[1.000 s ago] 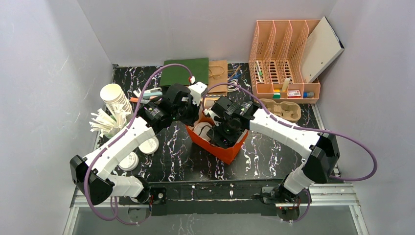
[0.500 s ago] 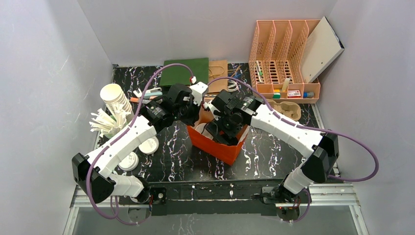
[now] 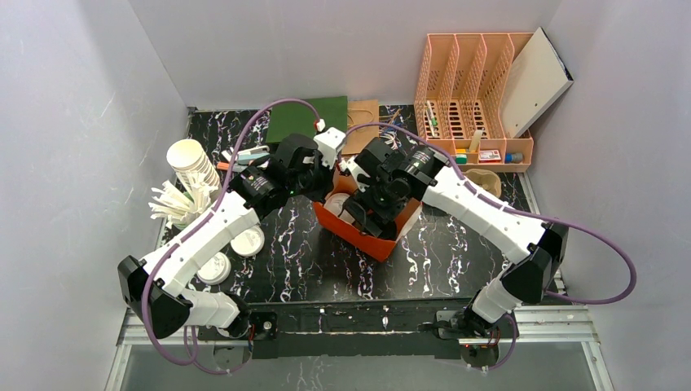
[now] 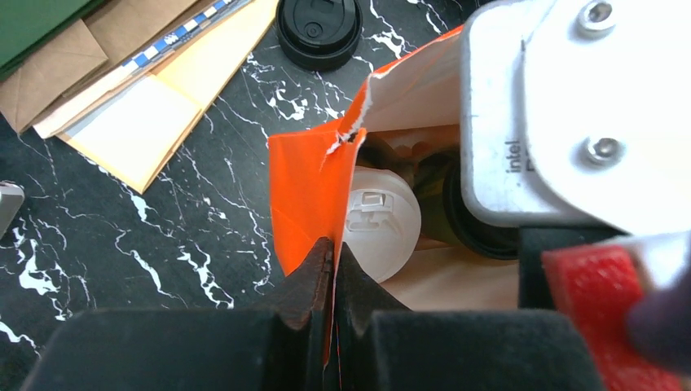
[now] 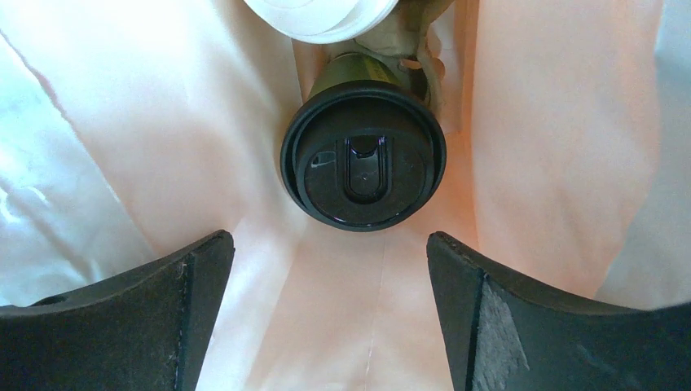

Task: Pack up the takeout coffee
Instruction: Place the coffee cup on the cup tray.

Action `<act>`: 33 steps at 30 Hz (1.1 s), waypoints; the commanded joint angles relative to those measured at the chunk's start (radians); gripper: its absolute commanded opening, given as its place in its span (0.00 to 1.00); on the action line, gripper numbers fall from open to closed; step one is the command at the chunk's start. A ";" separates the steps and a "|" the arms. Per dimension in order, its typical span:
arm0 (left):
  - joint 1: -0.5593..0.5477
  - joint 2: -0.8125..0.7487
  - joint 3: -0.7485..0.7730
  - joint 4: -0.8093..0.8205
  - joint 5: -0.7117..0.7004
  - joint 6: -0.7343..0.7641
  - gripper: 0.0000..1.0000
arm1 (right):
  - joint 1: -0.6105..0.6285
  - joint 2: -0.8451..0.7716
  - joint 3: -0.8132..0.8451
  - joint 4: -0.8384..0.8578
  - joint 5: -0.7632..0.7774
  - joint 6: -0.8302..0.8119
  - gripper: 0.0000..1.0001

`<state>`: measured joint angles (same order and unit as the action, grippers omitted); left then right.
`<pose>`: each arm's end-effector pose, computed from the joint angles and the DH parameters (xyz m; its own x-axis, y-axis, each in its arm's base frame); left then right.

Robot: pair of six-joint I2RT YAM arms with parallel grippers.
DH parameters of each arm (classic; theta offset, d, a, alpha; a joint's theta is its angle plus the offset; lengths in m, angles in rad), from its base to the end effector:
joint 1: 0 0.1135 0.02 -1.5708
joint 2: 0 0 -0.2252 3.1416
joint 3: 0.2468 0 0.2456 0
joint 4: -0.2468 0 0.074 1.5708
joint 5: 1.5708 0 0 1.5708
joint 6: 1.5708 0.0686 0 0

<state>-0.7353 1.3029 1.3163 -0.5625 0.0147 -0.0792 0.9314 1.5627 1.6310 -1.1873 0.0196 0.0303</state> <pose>0.2362 -0.2150 0.3194 -0.4397 0.2910 -0.8497 0.6473 0.7585 -0.0751 0.1884 0.2511 0.2865 -0.5608 -0.7033 -0.4369 -0.7806 0.6251 -0.0044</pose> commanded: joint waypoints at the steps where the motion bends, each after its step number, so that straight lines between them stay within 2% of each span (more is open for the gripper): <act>1: -0.006 0.028 0.013 -0.047 -0.025 0.008 0.00 | 0.003 -0.002 0.110 0.077 -0.013 -0.062 0.96; 12: -0.006 0.056 0.012 -0.036 -0.015 0.007 0.00 | 0.003 0.048 0.238 0.094 -0.014 -0.083 0.89; 24: -0.003 0.113 0.020 -0.084 0.021 -0.001 0.00 | 0.003 0.067 0.293 0.091 -0.078 -0.088 0.77; 33: 0.006 0.154 0.034 -0.132 0.032 -0.001 0.00 | -0.002 0.077 0.321 0.093 -0.077 -0.090 0.73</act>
<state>-0.7139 1.3781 1.3773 -0.5373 -0.0158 -0.1085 0.8898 1.6707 1.8336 -1.3231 0.0200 0.0418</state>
